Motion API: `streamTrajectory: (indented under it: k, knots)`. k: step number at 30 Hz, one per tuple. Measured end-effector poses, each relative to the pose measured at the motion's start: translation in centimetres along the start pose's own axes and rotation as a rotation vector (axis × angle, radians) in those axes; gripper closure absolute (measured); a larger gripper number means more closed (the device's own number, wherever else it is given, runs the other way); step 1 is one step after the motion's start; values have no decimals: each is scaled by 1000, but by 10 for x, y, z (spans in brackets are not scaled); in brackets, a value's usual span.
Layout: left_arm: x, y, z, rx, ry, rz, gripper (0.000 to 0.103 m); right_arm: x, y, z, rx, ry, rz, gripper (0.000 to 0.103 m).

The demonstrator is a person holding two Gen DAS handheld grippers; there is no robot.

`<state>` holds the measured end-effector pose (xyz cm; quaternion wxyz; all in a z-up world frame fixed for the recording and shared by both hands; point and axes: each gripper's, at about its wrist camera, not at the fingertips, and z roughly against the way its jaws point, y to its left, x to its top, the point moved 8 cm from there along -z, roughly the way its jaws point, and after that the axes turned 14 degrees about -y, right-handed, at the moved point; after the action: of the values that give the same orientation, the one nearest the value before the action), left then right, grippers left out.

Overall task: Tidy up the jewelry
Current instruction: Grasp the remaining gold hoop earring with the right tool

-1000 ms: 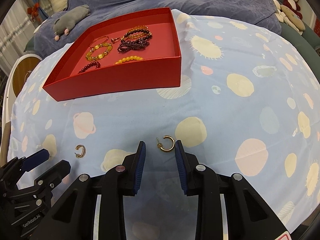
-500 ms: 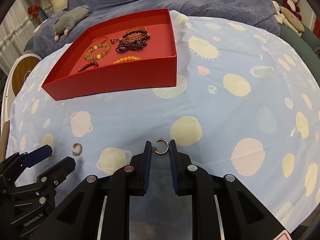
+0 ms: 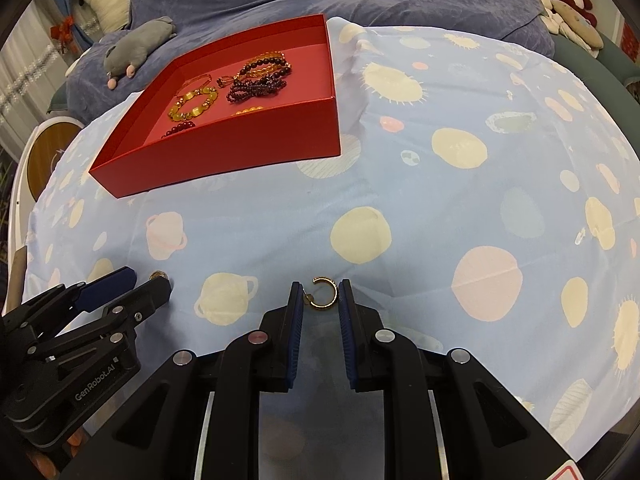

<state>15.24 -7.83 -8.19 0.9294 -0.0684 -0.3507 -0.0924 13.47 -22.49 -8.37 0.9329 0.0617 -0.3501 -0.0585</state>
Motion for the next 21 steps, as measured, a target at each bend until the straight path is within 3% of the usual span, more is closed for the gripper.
streamTrajectory:
  k: [3, 7, 21]
  knots:
    - [0, 0, 0, 1, -4, -8, 73, 0, 0, 0, 3, 1, 1, 86]
    - [-2, 0, 2, -2, -8, -14, 86, -2, 2, 2, 7, 2, -1, 86]
    - [-1, 0, 21, -44, -16, 38, 87, -3, 16, 22, 43, -17, 10, 86]
